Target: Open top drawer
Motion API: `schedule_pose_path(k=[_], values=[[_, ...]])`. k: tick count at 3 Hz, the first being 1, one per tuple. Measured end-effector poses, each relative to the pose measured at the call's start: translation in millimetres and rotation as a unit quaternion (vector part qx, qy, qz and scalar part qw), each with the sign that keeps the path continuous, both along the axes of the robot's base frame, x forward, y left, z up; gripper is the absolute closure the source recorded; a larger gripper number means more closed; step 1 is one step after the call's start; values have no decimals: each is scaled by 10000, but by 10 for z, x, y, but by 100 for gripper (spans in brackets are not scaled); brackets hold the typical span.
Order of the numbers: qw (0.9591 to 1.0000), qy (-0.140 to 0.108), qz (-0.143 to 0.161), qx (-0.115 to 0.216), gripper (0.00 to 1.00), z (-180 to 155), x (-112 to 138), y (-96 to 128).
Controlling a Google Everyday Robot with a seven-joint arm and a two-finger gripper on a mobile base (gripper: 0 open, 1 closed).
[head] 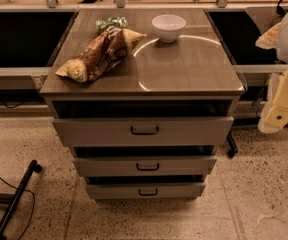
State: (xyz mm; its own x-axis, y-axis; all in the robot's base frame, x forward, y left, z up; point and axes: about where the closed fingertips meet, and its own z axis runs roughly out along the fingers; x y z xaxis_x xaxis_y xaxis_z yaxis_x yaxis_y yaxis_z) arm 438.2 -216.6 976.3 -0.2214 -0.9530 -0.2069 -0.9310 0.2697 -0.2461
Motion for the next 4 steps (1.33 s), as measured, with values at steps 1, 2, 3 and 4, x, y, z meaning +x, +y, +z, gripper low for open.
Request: schedule_pose_path(k=[1,2,3,4], values=[[9999,48,92,86,0,-141,16,71],[9999,49,95,86,0,-143,16,72],[9997,74,233,89,0,-237,20,127],[9983,150,550,133,0,-530,2,300]])
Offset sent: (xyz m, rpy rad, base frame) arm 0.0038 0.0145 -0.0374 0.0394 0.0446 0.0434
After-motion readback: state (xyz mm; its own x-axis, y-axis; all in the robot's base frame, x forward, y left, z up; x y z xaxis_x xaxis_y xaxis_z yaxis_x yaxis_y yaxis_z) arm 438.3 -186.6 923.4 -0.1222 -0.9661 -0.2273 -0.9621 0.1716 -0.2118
